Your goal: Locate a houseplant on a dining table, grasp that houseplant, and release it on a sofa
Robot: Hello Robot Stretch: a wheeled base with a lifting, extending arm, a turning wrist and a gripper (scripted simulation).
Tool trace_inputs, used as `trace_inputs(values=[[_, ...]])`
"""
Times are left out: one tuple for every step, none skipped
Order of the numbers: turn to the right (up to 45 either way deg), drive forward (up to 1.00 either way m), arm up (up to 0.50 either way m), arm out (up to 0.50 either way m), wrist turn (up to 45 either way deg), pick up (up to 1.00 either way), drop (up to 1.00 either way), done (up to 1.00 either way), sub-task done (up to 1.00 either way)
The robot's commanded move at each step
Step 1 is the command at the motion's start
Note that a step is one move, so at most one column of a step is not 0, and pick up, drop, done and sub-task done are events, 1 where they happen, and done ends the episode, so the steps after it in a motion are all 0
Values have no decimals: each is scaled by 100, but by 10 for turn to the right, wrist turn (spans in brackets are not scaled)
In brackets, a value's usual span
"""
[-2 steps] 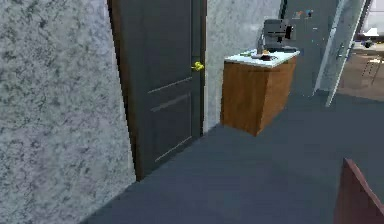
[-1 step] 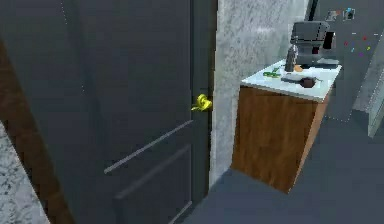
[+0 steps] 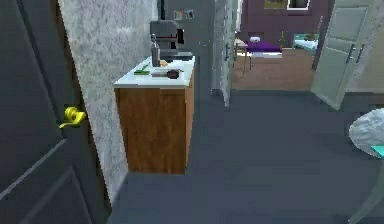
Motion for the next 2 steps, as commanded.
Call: trace_inputs(values=[[0,75,0,0,0,0,0,0,0],[450,0,0,0,0,0,0,0,0]])
